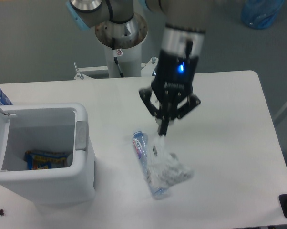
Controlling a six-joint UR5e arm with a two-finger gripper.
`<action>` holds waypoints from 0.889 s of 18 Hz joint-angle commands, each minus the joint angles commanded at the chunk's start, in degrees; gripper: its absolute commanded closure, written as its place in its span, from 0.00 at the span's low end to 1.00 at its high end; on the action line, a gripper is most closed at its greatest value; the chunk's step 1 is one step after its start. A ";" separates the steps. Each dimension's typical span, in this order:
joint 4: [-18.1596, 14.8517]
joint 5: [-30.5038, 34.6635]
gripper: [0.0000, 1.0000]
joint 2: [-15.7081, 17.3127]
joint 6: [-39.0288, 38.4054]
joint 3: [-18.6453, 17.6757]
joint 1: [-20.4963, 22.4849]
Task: Place the trash in the trash can
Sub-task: 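Lift the bag and carry it over the white trash bin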
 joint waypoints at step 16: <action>1.49 -4.49 1.00 6.95 -2.47 -11.07 -14.15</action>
